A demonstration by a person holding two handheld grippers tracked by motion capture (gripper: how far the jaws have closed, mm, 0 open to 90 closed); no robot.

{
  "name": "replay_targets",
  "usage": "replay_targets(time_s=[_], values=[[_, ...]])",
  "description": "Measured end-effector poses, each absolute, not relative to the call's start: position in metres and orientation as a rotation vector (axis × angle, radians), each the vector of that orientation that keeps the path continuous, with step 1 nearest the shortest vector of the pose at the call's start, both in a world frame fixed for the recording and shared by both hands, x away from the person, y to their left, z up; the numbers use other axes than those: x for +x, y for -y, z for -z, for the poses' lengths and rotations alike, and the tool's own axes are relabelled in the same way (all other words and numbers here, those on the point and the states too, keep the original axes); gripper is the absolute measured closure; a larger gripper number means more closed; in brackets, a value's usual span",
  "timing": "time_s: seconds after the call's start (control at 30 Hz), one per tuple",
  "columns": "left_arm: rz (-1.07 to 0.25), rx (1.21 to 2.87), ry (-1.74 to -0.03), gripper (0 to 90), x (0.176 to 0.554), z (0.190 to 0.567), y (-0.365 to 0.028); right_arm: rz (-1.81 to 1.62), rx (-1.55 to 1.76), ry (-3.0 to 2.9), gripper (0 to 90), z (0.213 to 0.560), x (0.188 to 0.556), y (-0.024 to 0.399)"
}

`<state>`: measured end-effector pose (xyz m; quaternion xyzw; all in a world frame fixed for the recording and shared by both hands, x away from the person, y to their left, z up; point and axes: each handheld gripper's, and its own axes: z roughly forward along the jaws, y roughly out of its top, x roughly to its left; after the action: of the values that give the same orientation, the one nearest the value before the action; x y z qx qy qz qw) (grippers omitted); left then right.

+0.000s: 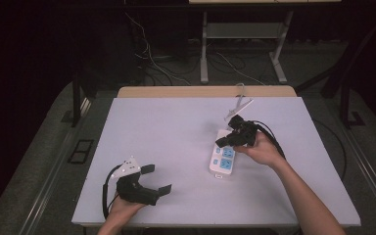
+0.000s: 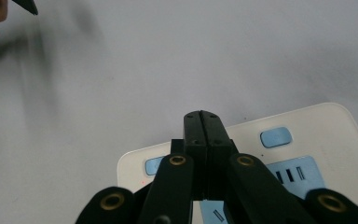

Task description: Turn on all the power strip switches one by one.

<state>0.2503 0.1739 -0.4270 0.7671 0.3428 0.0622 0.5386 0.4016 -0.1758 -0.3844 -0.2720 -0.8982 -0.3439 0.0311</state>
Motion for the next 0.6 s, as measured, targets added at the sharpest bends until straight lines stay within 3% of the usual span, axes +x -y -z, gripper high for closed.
replay_targets(time_s=[0.6], values=[[-0.148, 1.828, -0.816, 0.0, 0.251, 0.427, -0.174, 1.020, -0.854, 2.760, 89.9, 0.398, 0.411, 0.175]])
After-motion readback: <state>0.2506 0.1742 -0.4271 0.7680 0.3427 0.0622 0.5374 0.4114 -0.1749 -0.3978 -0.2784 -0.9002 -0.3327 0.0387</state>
